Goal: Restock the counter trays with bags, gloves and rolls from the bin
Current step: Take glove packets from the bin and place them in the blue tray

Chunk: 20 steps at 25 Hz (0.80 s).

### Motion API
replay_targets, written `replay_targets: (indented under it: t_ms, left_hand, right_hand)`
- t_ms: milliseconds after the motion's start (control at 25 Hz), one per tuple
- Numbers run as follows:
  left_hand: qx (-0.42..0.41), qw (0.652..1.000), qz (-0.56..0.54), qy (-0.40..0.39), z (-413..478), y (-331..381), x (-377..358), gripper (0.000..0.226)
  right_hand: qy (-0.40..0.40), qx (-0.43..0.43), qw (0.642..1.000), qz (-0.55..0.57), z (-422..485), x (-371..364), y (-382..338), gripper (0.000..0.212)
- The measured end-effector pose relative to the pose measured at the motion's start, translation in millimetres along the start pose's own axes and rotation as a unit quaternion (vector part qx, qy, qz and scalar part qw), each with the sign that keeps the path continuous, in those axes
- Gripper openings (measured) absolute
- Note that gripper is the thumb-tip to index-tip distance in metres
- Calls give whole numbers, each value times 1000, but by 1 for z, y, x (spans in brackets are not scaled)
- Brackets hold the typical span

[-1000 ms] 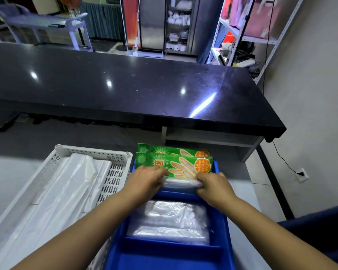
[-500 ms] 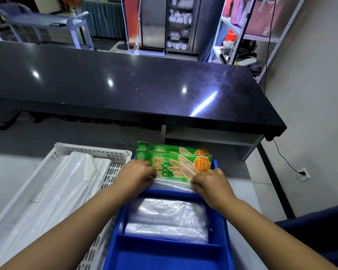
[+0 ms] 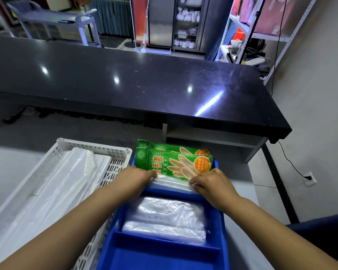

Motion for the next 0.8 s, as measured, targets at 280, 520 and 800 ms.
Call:
replay_targets:
  t_ms: [280, 520, 800]
  left_hand:
    - [-2, 1000, 14, -9, -3, -6, 14, 34]
    - [19, 985, -117, 127, -23, -4, 27, 35]
    - [25, 997, -68, 0, -3, 25, -2, 35]
  right_hand:
    - [24, -82, 996, 13, 1, 15, 14, 23]
    - [221, 1, 974, 59, -18, 39, 6, 20]
    - [45, -11, 999, -26, -5, 2, -10, 31]
Point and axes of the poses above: each hand's wrist, its own z-axis towards the middle knuckle, its own x-axis out of the back of the hand, y = z × x, the point moved 4 cm from there along z, towards the middle knuckle, and after that the axes turned 9 degrees about -y, right-handed, at the moved point
